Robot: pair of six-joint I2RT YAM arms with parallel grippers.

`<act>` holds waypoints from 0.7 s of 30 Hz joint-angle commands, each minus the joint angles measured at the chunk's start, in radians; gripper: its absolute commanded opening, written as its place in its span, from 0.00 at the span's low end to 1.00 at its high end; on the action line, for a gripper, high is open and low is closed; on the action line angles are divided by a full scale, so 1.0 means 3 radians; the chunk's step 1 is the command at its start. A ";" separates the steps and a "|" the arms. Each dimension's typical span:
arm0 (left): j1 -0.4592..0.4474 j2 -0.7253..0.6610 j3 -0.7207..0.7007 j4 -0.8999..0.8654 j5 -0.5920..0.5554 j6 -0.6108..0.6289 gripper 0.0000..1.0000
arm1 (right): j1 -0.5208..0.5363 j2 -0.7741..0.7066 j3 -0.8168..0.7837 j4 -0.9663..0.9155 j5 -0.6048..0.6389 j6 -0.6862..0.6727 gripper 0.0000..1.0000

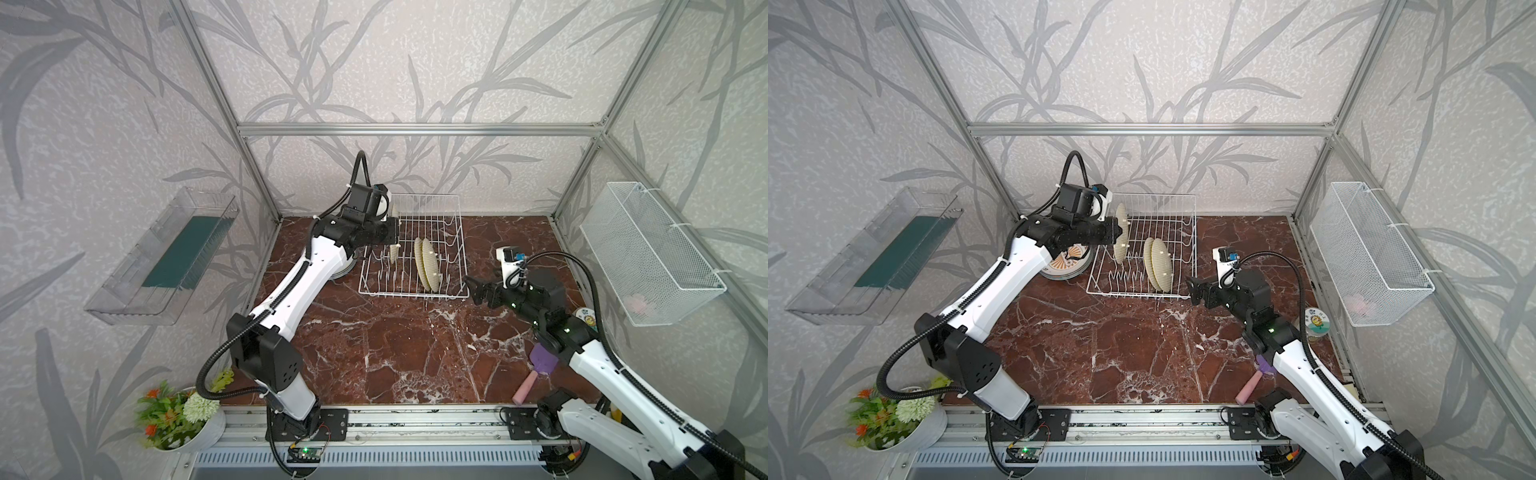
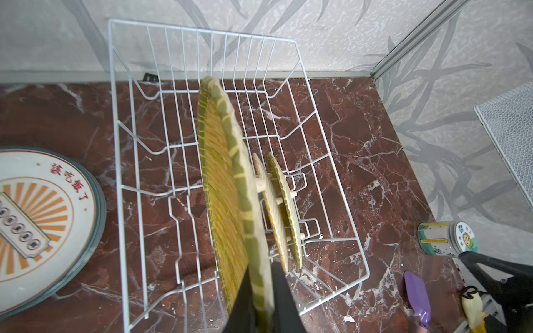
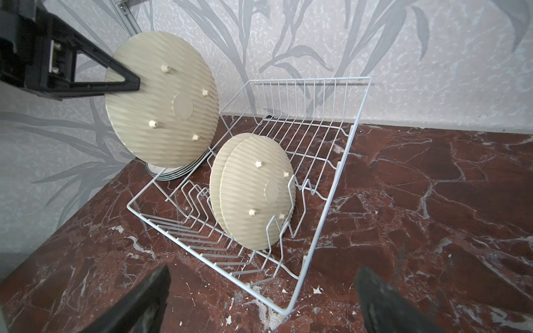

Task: Unload the plates from the dish rack
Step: Place a plate at the middle-left of the table.

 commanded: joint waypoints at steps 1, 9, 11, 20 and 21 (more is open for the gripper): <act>-0.0005 -0.0216 0.0132 0.0083 -0.0101 0.0537 0.00 | 0.0009 0.0084 0.0331 -0.0272 0.0058 0.0199 0.99; -0.0043 -0.0491 -0.0099 0.0356 -0.0206 0.1310 0.00 | -0.0059 0.0364 0.0879 -0.0443 -0.0102 0.0642 0.99; -0.0052 -0.0559 -0.0198 0.0455 -0.0180 0.1475 0.00 | -0.0082 0.0455 0.1031 -0.0518 -0.0113 0.0723 0.99; -0.0246 -0.0948 -0.0823 0.0954 0.0015 0.2460 0.00 | -0.0237 0.0814 0.1418 -0.0487 -0.0398 0.1240 0.99; -0.0292 -0.0985 -0.0885 0.0993 0.0019 0.2619 0.00 | -0.0237 0.0855 0.1467 -0.0487 -0.0416 0.1256 0.99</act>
